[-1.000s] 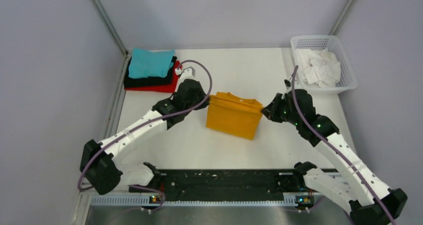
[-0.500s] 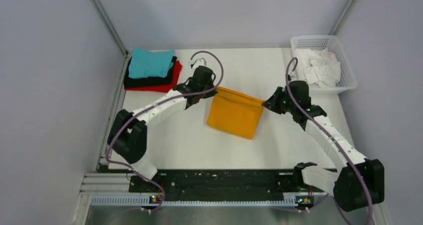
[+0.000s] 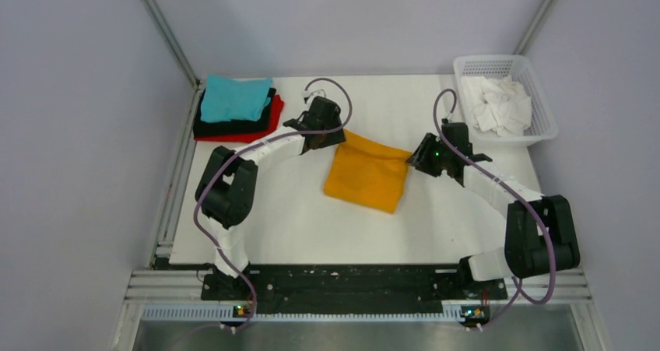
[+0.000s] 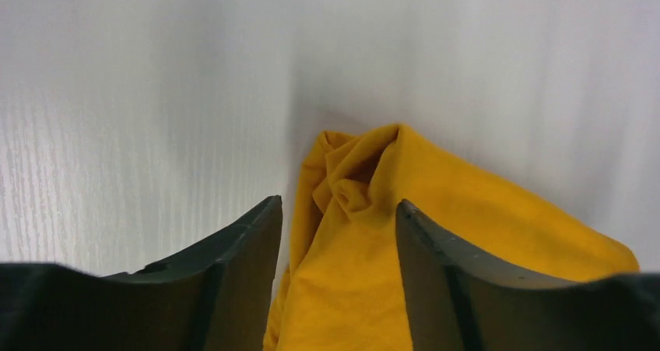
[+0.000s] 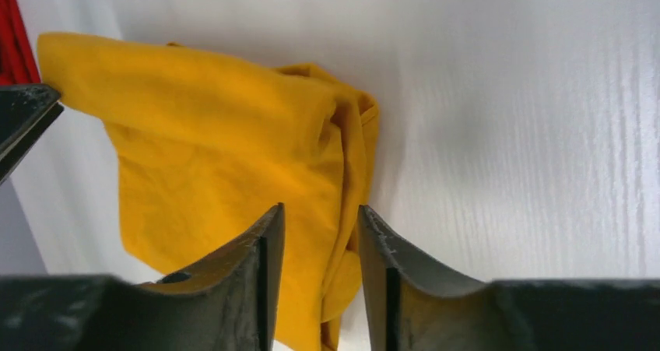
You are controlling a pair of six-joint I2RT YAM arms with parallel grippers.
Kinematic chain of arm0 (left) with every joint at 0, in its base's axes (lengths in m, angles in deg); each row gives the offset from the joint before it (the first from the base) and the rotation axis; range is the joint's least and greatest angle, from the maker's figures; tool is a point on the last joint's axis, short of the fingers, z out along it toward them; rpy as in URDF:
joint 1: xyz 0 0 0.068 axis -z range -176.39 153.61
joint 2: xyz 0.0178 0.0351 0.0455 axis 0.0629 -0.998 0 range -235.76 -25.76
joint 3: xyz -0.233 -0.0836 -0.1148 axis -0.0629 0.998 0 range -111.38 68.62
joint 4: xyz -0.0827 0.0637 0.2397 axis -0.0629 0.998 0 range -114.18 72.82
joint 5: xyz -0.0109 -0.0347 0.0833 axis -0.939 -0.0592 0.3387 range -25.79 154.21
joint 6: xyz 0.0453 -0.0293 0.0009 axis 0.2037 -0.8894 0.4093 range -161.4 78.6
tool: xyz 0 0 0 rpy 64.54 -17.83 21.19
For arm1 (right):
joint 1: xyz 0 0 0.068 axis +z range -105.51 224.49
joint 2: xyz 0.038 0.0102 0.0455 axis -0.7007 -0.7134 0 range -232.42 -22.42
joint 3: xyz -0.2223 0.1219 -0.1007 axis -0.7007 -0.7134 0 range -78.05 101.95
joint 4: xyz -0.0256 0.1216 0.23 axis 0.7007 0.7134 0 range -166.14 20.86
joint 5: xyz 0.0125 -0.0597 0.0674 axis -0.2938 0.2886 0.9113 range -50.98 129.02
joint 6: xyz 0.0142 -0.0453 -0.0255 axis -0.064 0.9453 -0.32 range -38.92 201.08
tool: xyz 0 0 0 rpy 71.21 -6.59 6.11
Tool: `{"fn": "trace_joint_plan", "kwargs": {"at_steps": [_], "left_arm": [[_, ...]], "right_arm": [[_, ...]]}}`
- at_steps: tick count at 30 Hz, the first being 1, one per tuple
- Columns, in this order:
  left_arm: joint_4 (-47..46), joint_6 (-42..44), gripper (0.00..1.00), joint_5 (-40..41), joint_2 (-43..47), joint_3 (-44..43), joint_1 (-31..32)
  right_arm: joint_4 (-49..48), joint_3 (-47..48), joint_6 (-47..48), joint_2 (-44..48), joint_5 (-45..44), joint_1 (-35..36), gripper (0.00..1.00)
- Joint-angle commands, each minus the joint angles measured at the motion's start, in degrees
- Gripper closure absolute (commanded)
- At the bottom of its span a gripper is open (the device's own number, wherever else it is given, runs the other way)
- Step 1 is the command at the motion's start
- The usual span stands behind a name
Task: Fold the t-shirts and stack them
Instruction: Fold the long partially folded tshirt into a neat square, then put the neatly folded tshirt into the corner of the board with the left arm
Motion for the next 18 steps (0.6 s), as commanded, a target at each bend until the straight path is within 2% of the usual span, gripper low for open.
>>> {"fn": "trace_joint_plan", "kwargs": {"at_steps": [1, 2, 3, 7, 9, 12, 13, 18], "left_arm": [[-0.35, 2.29, 0.26, 0.52, -0.24, -4.24, -2.07], [-0.17, 2.75, 0.16, 0.25, 0.07, -4.82, -2.05], [-0.08, 3.41, 0.11, -0.51, 0.61, -5.31, -2.04], [-2.43, 5.23, 0.02, -8.33, 3.48, -3.69, -2.04], [-4.33, 6.19, 0.02, -14.0, 4.16, -2.04, -2.0], [-1.71, 7.79, 0.01, -17.85, 3.45, -1.51, -2.1], [0.18, 8.9, 0.01, -18.08, 3.15, -1.42, -2.06], [3.91, 11.32, 0.01, -14.1, 1.12, 1.2, -2.04]], "right_arm": [[-0.82, 4.8, 1.45, -2.18, -2.68, -1.65, 0.51], [-0.51, 5.42, 1.64, -2.1, -2.84, -1.68, 0.45], [-0.41, 5.88, 1.79, -1.91, -3.0, -1.69, 0.42], [-4.05, 3.8, 1.84, 1.44, 0.83, -1.66, 0.36], [-7.97, 1.08, 1.33, 3.37, 6.38, -1.67, 0.31], [-10.94, -3.07, 0.89, 6.2, 13.46, -1.68, 0.16], [-10.99, -4.28, 0.99, 7.22, 14.19, -1.71, 0.1], [-9.92, -9.85, 1.75, 13.83, 11.68, -1.65, 0.02]]}}
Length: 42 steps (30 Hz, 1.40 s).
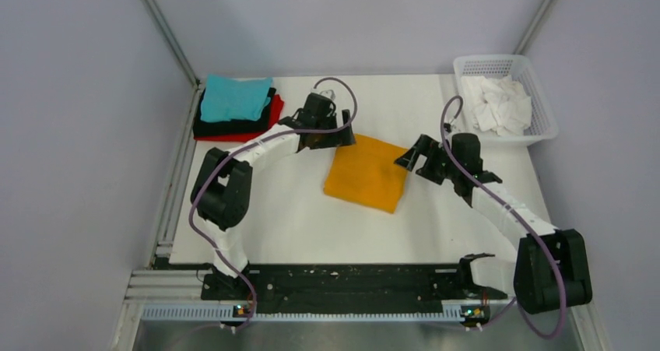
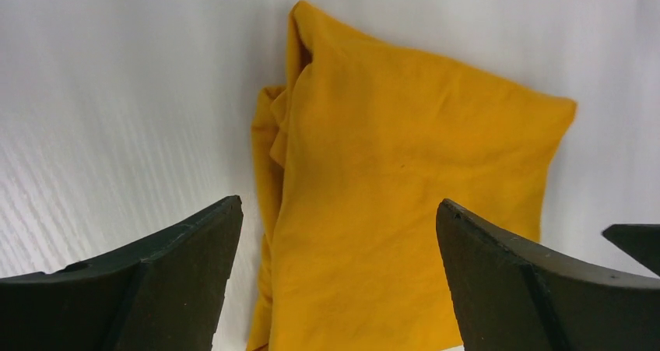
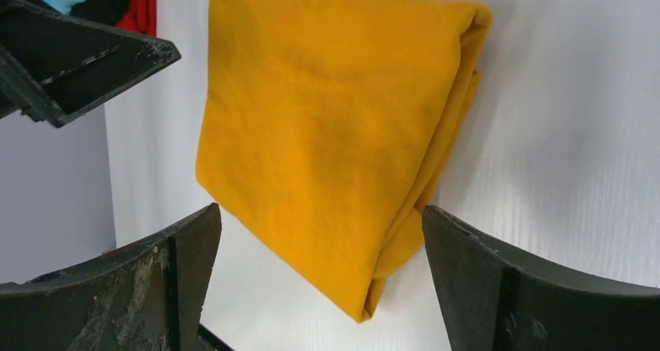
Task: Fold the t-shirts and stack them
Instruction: Put the neatly folded tshirt into the corner of the board with the left arm
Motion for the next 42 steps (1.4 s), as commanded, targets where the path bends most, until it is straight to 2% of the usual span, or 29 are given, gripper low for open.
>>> {"fn": "trace_joint_plan", "kwargs": {"at_steps": [1, 5, 10, 16, 20, 25, 28, 30, 31, 35, 38, 42], "left_arm": [[3.26, 2.46, 0.01, 1.71, -0.74, 2.51, -0.03], [3.89, 1.42, 0.02, -2.36, -3.57, 2.65, 0.0], [3.16, 0.48, 0.05, -3.55, -5.26, 5.45, -0.04], [2.81, -1.61, 0.16, -2.92, -7.0, 7.63, 1.49], [3.99, -4.77, 0.33, 3.61, -8.28, 8.1, 4.87], [9.17, -7.89, 0.48, 13.46, -12.61, 5.35, 10.3], [12.92, -9.11, 0.67, 17.72, -15.88, 1.67, 12.66], [15.57, -9.69, 0.92, 20.16, -18.05, -1.07, 13.08], [17.4, -9.92, 1.0, 22.73, -18.99, -2.88, 13.09], [24.63, -7.79, 1.0, 35.14, -20.19, -10.38, 12.75], [24.72, -3.47, 1.0, 43.83, -18.28, -13.04, 11.51], [19.69, 3.56, 1.0, 45.0, -15.11, -14.48, 6.31]], "right_arm": [[-2.31, -3.59, 1.07, 6.15, -0.06, -0.48, 0.01], [0.17, -5.35, 0.81, 9.4, -3.05, -0.51, 0.01], [2.56, -6.08, 0.76, 12.22, -4.6, -0.5, 0.01], [4.58, -7.1, 2.15, 15.21, -5.32, -0.49, 0.01], [6.91, -7.24, 3.08, 16.24, -8.68, -0.52, 0.01], [8.49, -7.26, 4.29, 17.31, -10.09, -0.52, 0.01], [9.22, -7.47, 4.84, 17.9, -11.0, -0.47, 0.01], [9.38, -7.59, 5.34, 18.48, -11.64, -0.52, 0.01], [9.57, -7.65, 5.58, 18.81, -11.91, -0.5, 0.01], [9.73, -7.91, 6.43, 19.91, -12.4, -0.46, 0.01], [9.91, -7.91, 6.8, 20.8, -13.06, -0.47, 0.01], [9.88, -7.59, 7.42, 21.03, -13.87, -0.52, 0.01]]}}
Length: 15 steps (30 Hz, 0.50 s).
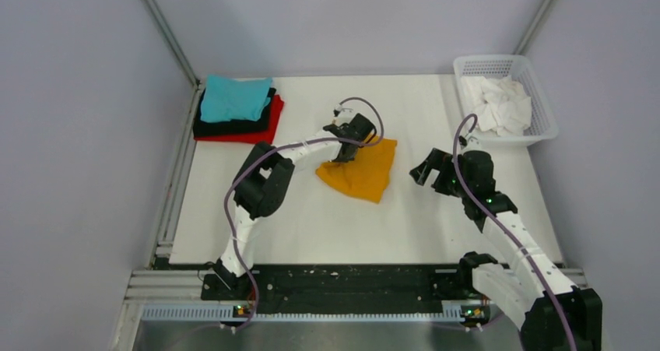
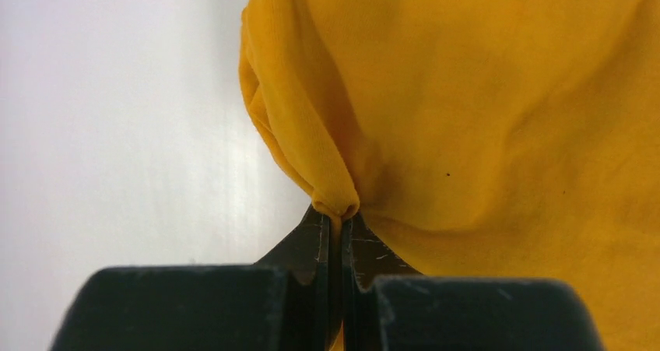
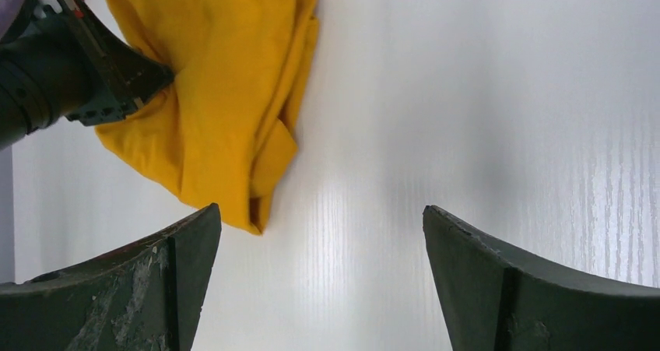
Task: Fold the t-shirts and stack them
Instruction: Put the neatly folded tshirt into the corner of the board with the left arm
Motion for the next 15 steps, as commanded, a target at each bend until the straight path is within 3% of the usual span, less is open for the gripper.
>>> {"fn": "trace_joint_plan", "kwargs": {"at_steps": [1, 7, 15], "left_arm": [[0.09, 10.06, 1.0, 9.4, 1.86, -1.8, -7.81], [-17.28, 30.8, 1.0, 12.31, 6.34, 4.31, -12.67], [-20.52, 39.72, 1.0, 13.63, 5.0, -2.19, -20.7]], "right_arm": [[-0.56, 0.06, 1.83, 1.12, -1.85, -0.48, 0.01], [-0.47, -0.03, 2.13, 0.68, -3.23, -0.48, 0.01], [-1.15, -0.28, 2.89, -1.42, -5.77, -0.49, 0.01]]}}
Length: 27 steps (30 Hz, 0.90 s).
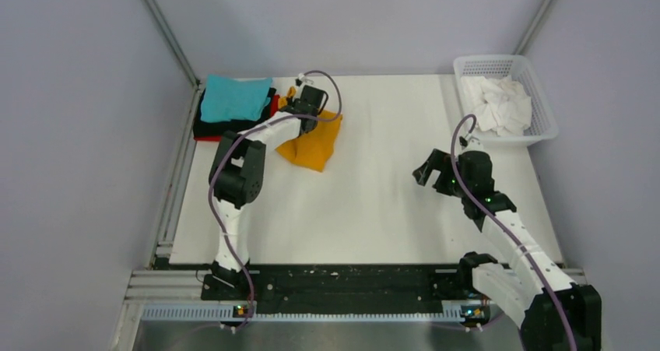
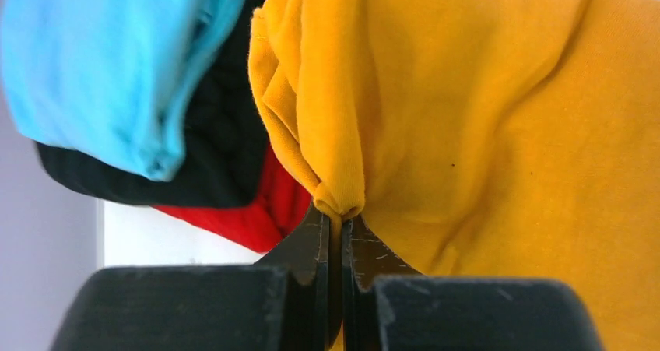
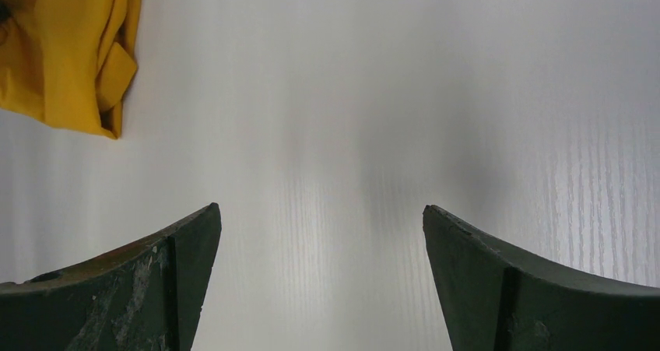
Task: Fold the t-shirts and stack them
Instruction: Put the neatly folded tshirt into the corner of the board with the left arm
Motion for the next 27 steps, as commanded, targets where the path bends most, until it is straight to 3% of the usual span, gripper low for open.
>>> {"fn": "trace_joint_plan", "kwargs": {"at_steps": [1, 10, 27], "left_arm": [[-6.7, 9.45, 1.0, 3.66, 2.64, -5.98, -3.34], [-5.9, 14.85, 1.0, 2.4, 2.42, -13.98, -7.36], [-4.91, 18.47, 1.0, -0.45, 9.87, -16.86, -11.21]], "right_arm": [[-1.54, -0.01, 1.6, -1.73, -2.53, -0.53, 0.01], [-1.74, 0.41, 2.15, -6.07, -4.46, -0.46, 0.01], [-1.36, 0.77, 2.32, -7.58, -6.27, -0.5, 0.01]]}}
